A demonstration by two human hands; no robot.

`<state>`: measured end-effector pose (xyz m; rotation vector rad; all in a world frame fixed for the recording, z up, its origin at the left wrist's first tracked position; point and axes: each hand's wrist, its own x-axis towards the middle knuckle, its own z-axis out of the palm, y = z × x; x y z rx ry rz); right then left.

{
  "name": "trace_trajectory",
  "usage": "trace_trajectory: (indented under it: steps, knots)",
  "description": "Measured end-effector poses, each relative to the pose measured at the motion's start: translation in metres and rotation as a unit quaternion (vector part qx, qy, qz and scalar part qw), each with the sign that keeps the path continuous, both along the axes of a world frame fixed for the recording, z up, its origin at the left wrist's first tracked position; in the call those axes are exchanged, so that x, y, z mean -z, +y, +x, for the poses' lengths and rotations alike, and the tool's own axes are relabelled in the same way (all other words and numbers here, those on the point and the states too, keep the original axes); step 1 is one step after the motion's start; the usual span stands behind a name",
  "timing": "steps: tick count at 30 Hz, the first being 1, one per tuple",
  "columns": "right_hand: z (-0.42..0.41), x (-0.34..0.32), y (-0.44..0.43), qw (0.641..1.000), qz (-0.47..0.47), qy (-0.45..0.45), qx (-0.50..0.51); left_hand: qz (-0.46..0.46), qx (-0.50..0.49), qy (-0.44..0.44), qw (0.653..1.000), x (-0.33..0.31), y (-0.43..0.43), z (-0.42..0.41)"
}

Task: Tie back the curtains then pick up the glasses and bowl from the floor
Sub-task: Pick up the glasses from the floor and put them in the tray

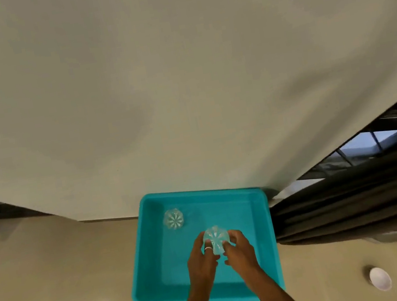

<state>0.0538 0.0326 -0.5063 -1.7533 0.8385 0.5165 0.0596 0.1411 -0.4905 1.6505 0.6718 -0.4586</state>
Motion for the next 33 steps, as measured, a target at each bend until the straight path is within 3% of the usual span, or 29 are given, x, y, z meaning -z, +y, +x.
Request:
trace_trajectory:
  steps: [15, 33]
  knots:
    - [0.08, 0.085, 0.01, 0.996, 0.056, 0.006, 0.072, -0.08, 0.054, 0.09, 0.991, 0.118, 0.014, 0.085]
    - [0.076, 0.102, 0.004, 0.994, 0.094, 0.036, 0.031, -0.077, 0.099, 0.151, 0.98, 0.135, 0.014, 0.091]
